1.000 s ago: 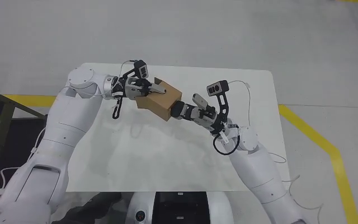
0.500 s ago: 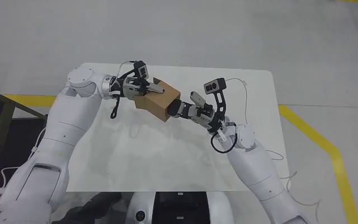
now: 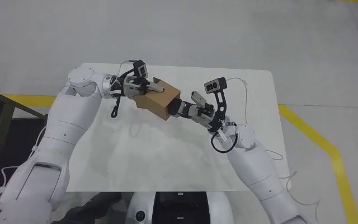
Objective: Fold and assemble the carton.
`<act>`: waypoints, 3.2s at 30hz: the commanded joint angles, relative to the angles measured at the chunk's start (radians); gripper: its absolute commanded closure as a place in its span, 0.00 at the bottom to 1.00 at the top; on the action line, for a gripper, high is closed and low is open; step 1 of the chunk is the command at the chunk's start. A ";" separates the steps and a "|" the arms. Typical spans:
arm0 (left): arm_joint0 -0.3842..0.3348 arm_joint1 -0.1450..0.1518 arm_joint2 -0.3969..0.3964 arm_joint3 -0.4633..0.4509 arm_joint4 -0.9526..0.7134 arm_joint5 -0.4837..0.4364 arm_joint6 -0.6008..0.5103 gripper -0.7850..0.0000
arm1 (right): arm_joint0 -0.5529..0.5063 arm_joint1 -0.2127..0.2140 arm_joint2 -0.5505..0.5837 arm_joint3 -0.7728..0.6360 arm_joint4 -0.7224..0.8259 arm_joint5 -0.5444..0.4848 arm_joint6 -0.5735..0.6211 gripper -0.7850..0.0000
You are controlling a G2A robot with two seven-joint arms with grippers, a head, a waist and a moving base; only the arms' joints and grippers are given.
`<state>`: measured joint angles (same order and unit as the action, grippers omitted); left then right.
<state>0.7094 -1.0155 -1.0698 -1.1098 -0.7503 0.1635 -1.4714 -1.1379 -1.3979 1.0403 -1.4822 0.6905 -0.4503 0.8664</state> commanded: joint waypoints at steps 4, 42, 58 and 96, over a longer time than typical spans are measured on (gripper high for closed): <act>-0.006 0.003 -0.007 0.010 0.028 -0.013 0.016 1.00 | -0.037 0.012 0.043 -0.046 -0.024 0.008 -0.004 0.00; 0.150 0.065 0.213 -0.595 1.371 -0.122 0.325 1.00 | -0.175 0.086 0.264 -0.155 -0.405 0.072 -0.059 0.00; 0.181 0.033 0.284 -0.638 1.438 -0.075 0.356 0.00 | -0.193 0.100 0.274 -0.165 -0.408 0.073 -0.083 0.00; 0.469 0.097 -0.390 -0.664 0.795 -0.281 0.695 0.00 | 0.100 0.110 0.126 0.052 -0.515 -0.021 0.138 0.00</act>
<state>1.1749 -0.9183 -1.4541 -1.7799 0.0457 -0.1163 -0.7845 -1.0639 -1.2845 1.1887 -1.4488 0.1983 -0.4644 1.0065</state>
